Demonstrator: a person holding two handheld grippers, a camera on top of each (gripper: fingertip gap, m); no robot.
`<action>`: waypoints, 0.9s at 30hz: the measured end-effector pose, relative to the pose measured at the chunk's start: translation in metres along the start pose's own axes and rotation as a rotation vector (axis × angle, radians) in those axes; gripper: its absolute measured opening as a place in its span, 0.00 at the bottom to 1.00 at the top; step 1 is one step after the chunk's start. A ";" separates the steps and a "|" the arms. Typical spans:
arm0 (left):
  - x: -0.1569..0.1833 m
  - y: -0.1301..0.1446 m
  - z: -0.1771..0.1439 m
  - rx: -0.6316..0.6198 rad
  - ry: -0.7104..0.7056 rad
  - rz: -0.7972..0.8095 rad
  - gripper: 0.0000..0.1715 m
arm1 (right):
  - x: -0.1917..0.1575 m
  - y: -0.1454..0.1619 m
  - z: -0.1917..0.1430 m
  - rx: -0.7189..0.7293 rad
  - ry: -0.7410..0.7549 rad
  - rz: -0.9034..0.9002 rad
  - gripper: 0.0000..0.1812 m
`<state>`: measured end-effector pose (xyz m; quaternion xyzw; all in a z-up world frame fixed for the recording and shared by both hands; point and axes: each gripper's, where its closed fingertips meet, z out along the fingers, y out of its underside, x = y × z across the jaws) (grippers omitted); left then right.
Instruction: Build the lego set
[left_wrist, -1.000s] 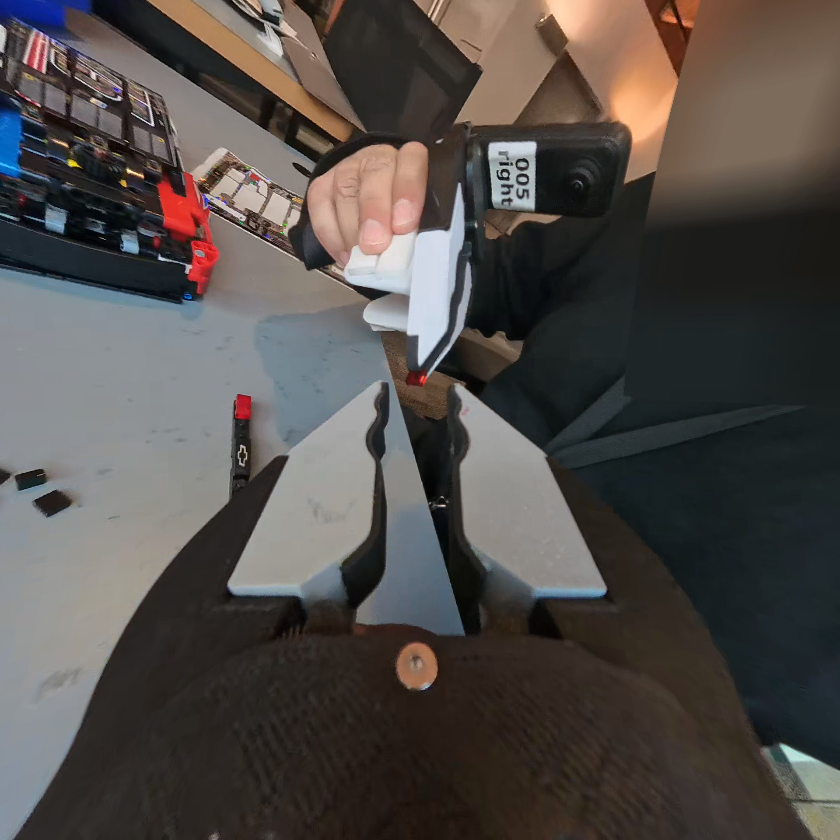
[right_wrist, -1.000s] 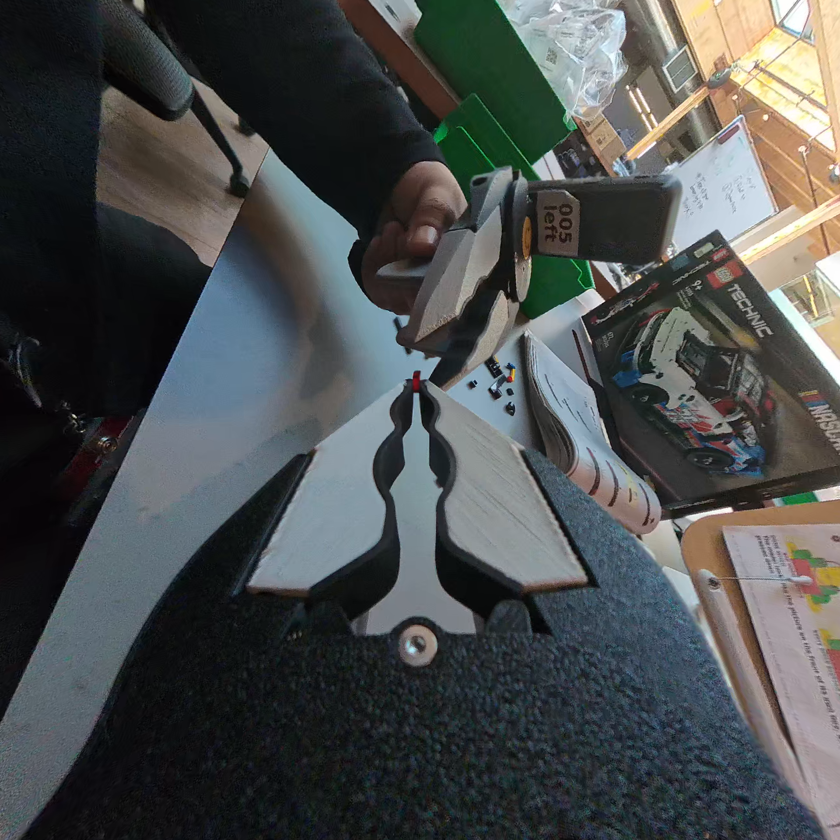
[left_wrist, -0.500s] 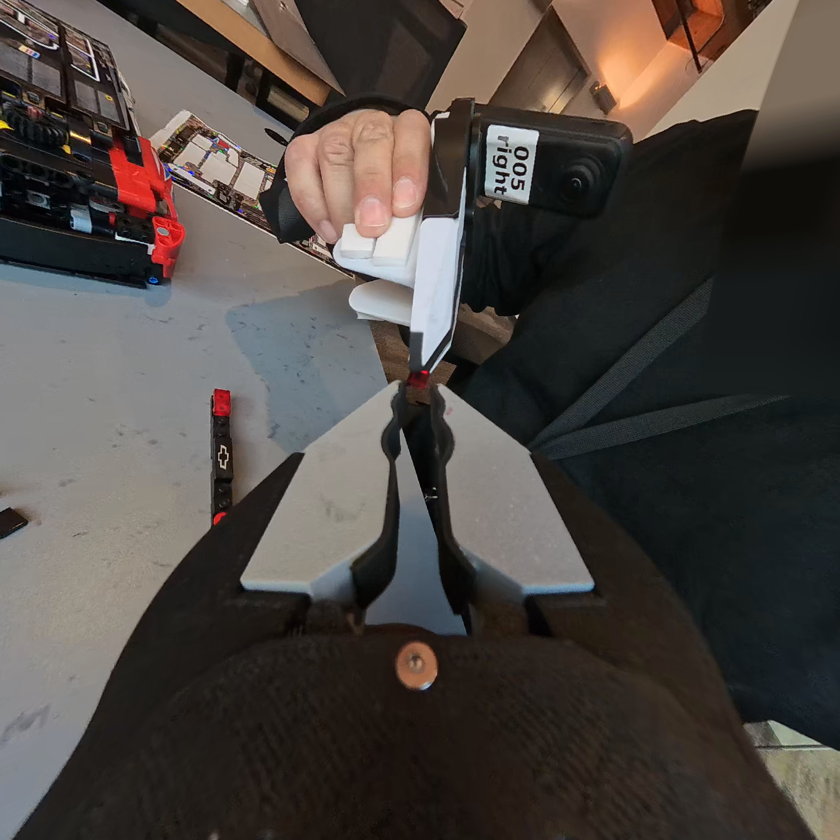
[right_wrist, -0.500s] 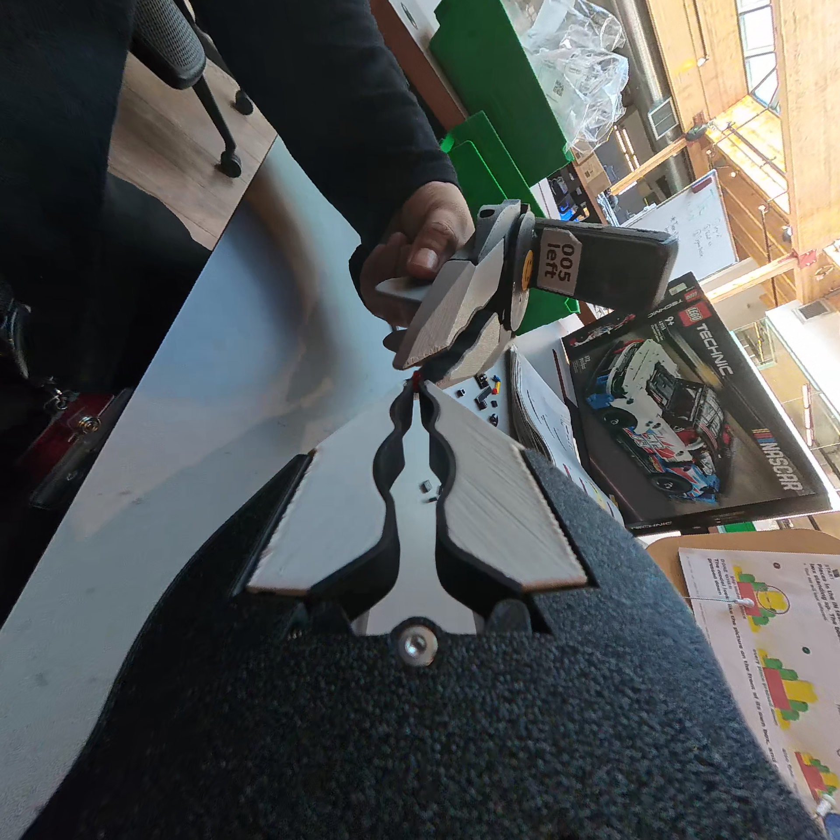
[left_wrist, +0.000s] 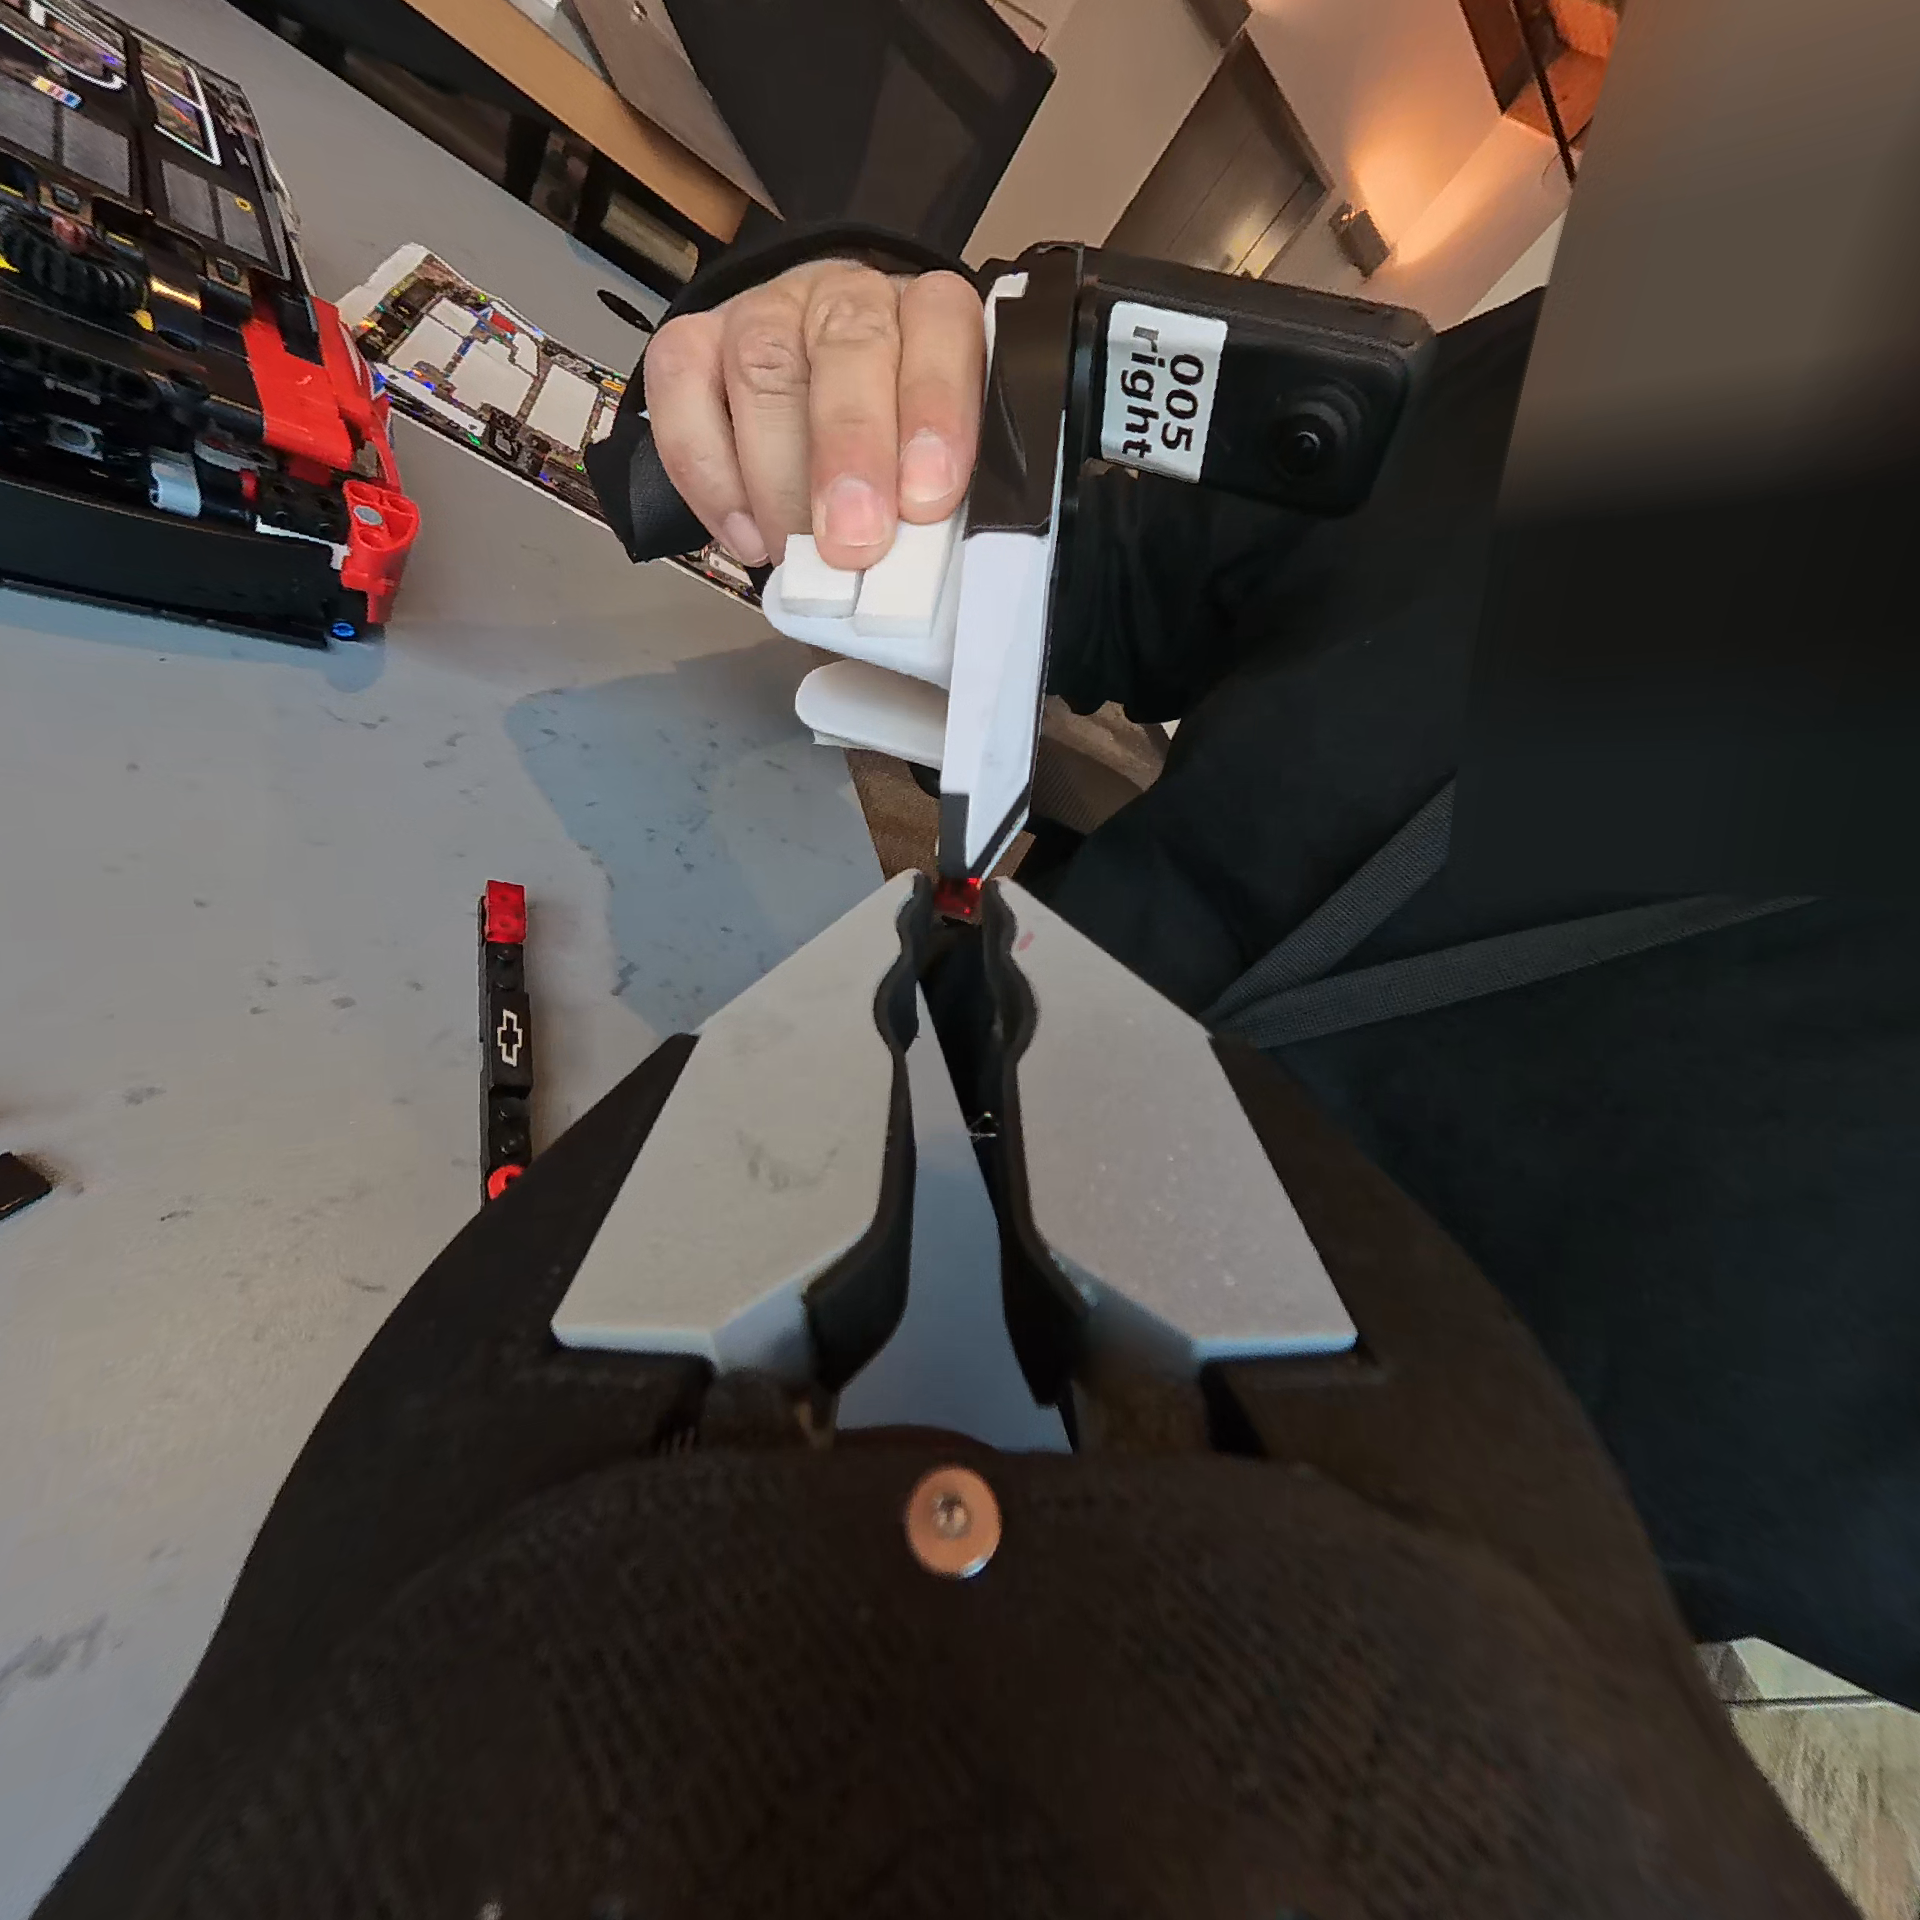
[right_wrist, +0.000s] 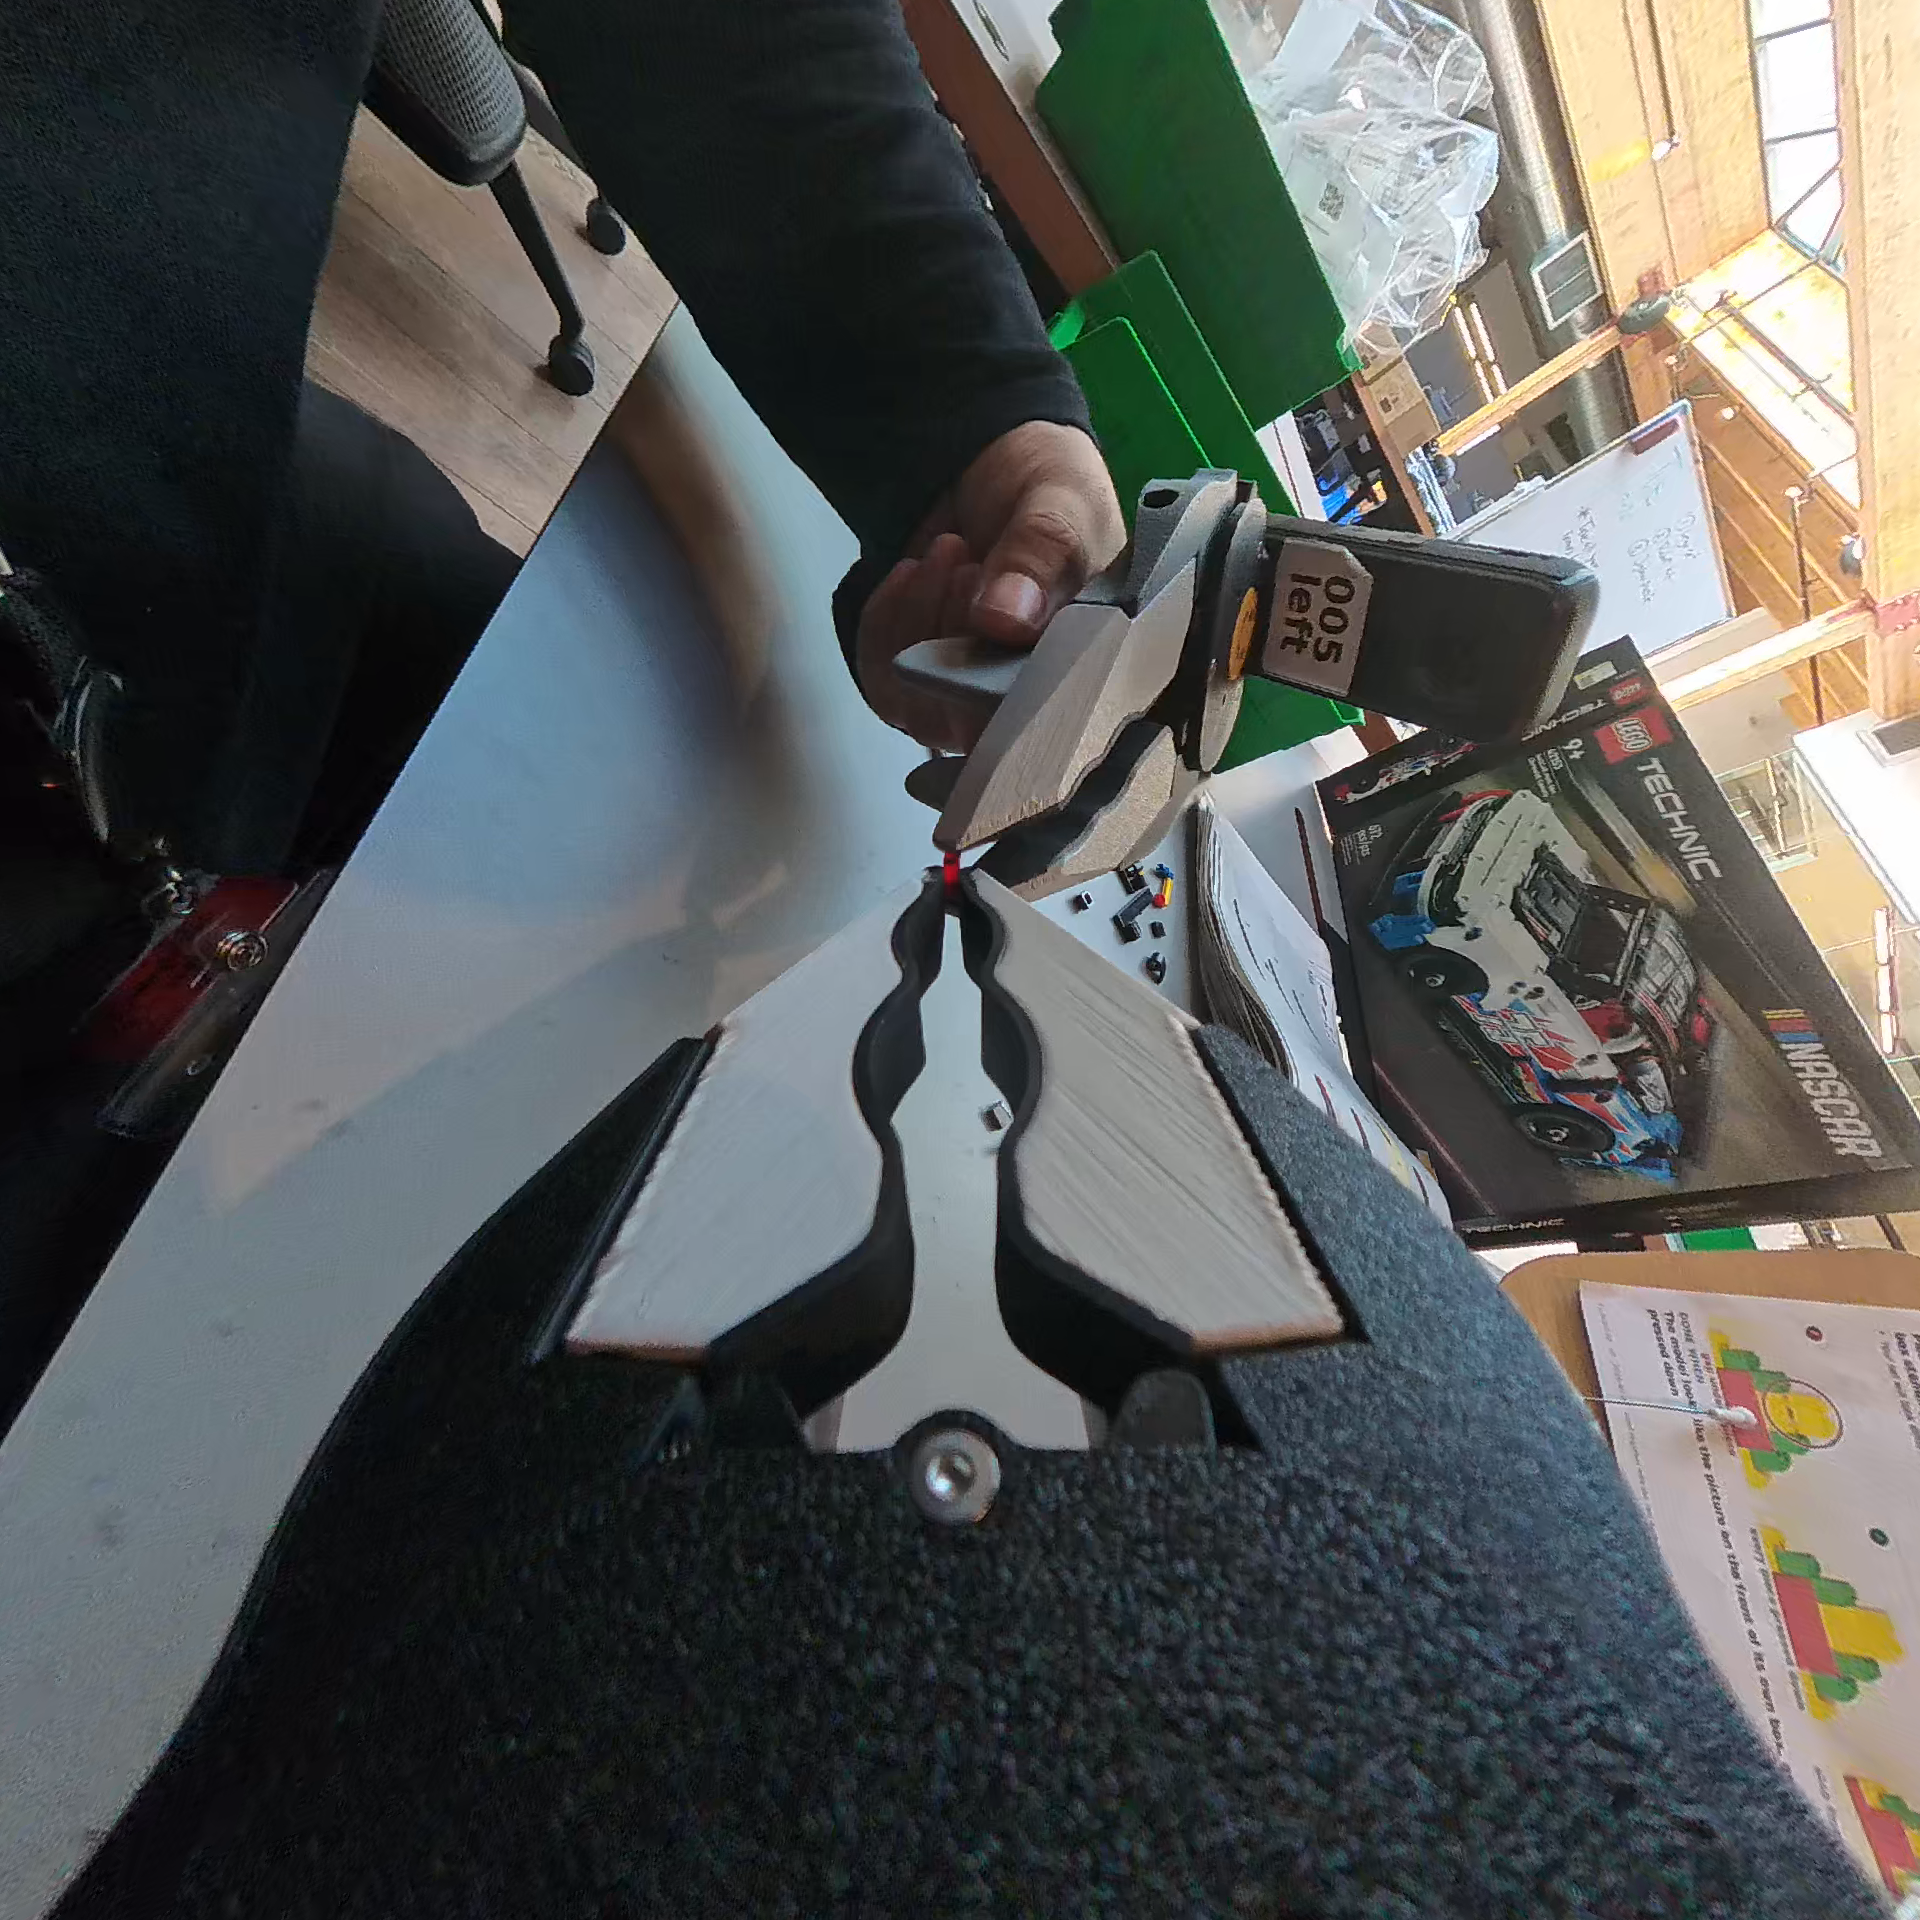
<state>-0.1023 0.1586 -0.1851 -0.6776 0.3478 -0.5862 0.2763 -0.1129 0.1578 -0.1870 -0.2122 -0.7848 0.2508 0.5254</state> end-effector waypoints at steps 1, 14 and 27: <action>0.000 0.000 0.000 -0.002 -0.002 0.001 0.04 | 0.000 0.000 0.000 -0.001 -0.001 -0.001 0.01; -0.006 0.005 0.000 -0.010 -0.054 0.023 0.03 | -0.004 0.006 0.003 -0.026 -0.012 0.053 0.01; -0.080 0.037 -0.039 -0.166 -0.757 0.315 0.03 | -0.022 0.084 0.024 -0.292 -0.189 0.666 0.12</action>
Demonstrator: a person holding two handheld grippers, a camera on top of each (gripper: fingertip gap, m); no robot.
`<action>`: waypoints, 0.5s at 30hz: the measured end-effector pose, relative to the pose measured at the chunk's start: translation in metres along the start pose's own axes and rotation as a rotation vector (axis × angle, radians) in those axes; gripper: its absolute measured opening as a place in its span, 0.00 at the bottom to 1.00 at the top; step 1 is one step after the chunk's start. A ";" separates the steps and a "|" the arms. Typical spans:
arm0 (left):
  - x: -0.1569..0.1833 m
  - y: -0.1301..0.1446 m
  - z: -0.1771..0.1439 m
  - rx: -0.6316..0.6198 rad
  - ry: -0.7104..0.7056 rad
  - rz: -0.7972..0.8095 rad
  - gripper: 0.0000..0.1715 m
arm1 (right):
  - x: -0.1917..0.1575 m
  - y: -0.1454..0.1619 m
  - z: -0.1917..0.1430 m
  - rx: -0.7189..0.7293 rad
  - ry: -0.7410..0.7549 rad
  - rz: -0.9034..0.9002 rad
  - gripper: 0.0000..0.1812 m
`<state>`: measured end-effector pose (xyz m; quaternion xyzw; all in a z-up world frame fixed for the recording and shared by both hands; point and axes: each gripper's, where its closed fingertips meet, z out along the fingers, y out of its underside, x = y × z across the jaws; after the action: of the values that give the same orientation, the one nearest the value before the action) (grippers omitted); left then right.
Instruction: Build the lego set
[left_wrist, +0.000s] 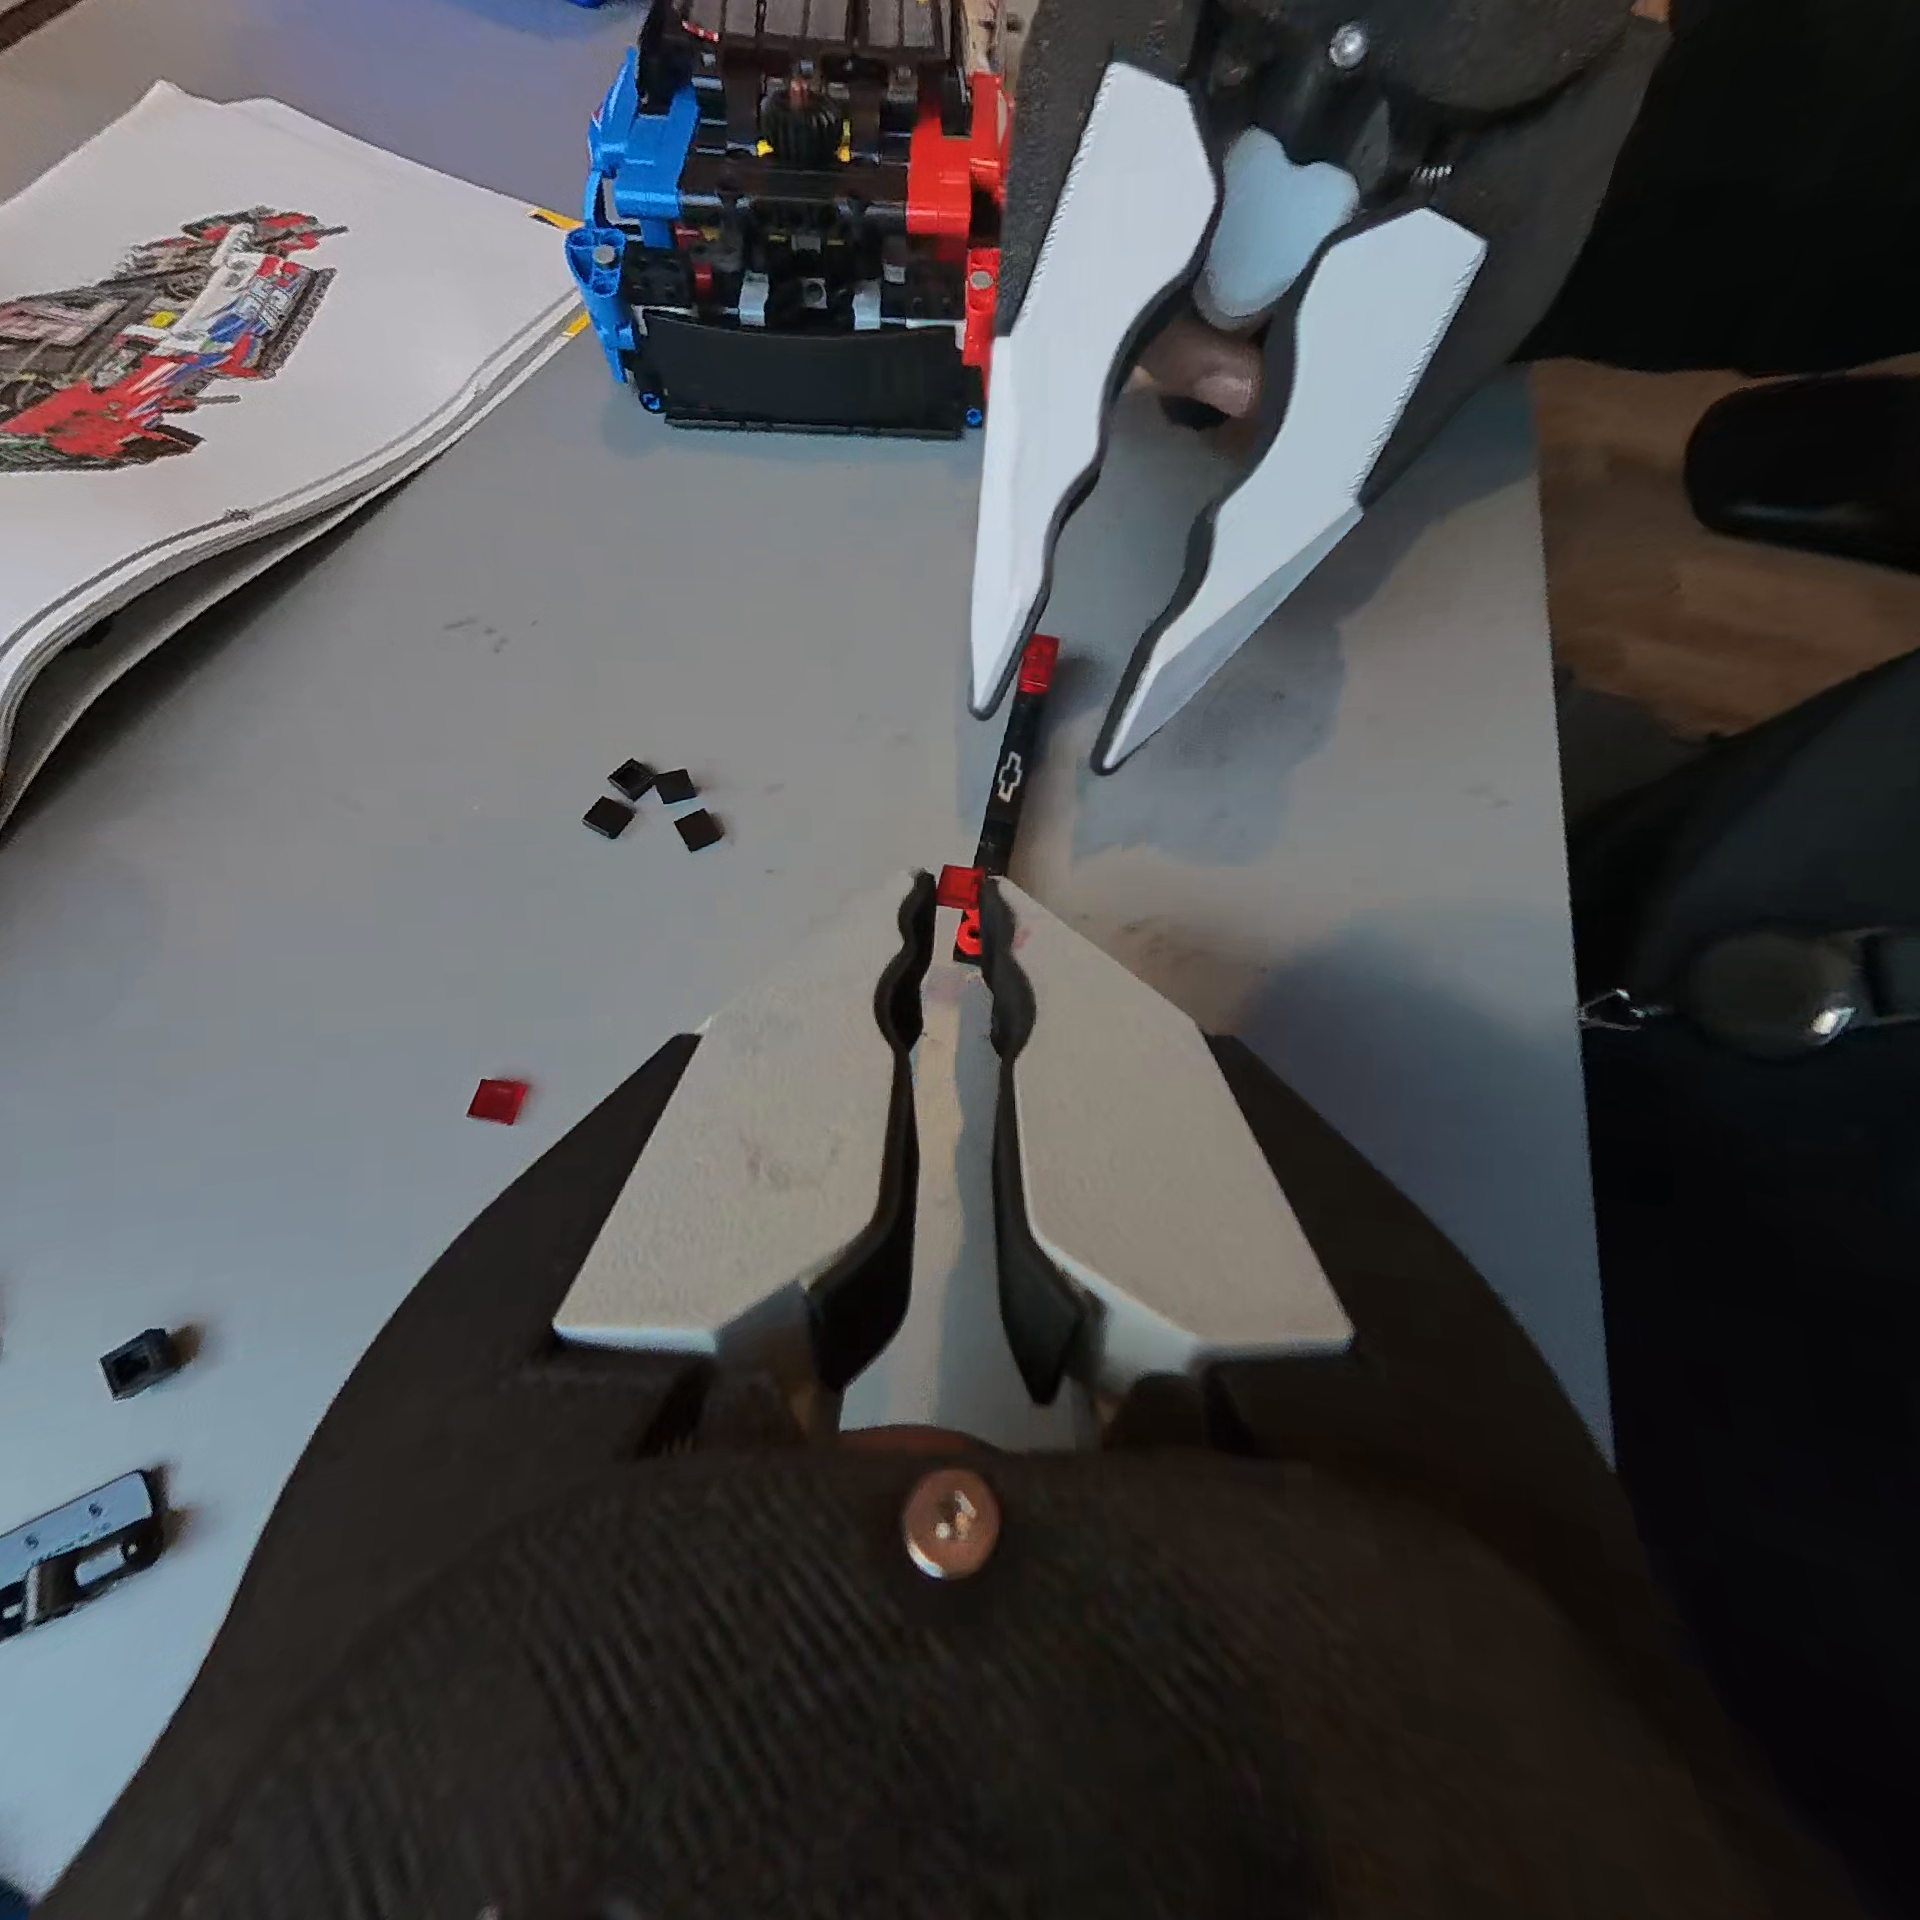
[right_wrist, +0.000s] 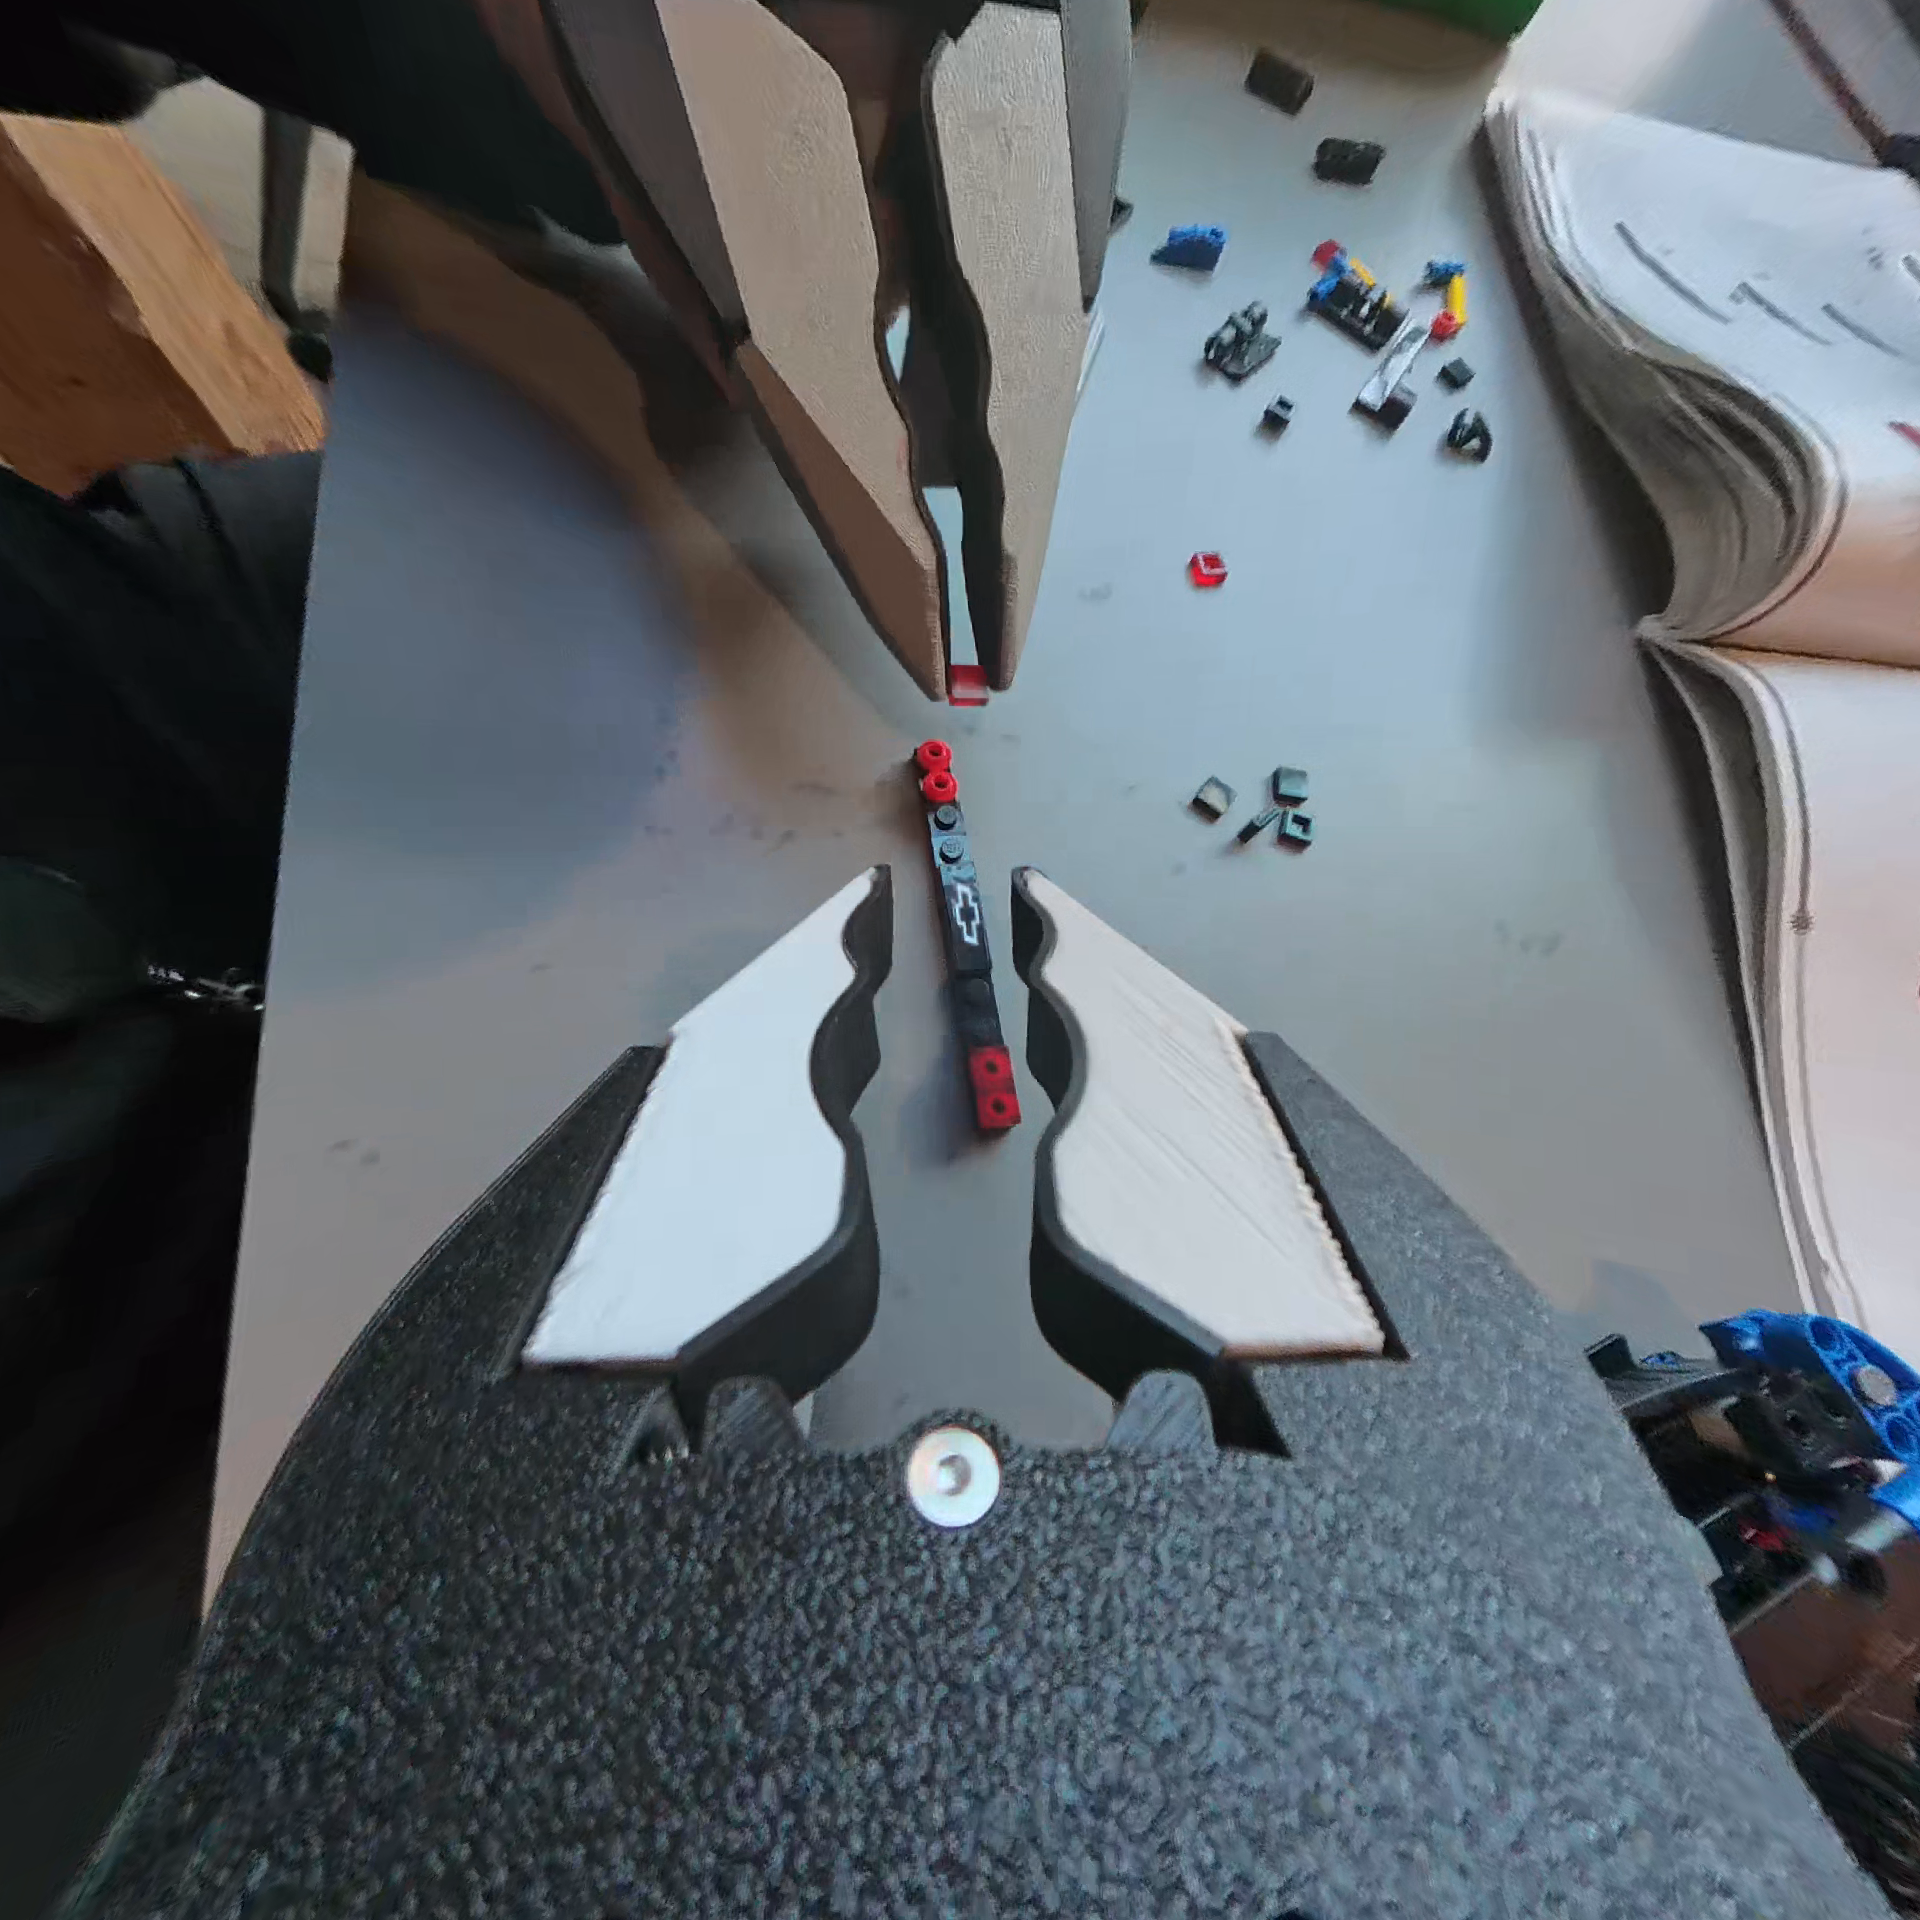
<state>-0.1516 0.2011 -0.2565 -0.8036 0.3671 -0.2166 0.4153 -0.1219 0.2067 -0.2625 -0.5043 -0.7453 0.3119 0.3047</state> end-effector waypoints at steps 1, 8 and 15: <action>0.000 0.001 0.001 -0.009 -0.005 0.011 0.03 | 0.000 0.004 0.003 -0.024 -0.007 0.006 0.11; 0.007 0.005 0.011 -0.064 -0.009 0.085 0.03 | 0.001 0.008 0.013 -0.055 -0.044 0.042 0.11; 0.004 0.012 0.014 -0.116 -0.017 0.103 0.03 | 0.002 0.005 0.026 -0.071 -0.073 -0.002 0.09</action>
<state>-0.1448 0.2008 -0.2742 -0.8083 0.4163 -0.1663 0.3816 -0.1391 0.2058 -0.2822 -0.5022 -0.7671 0.3032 0.2596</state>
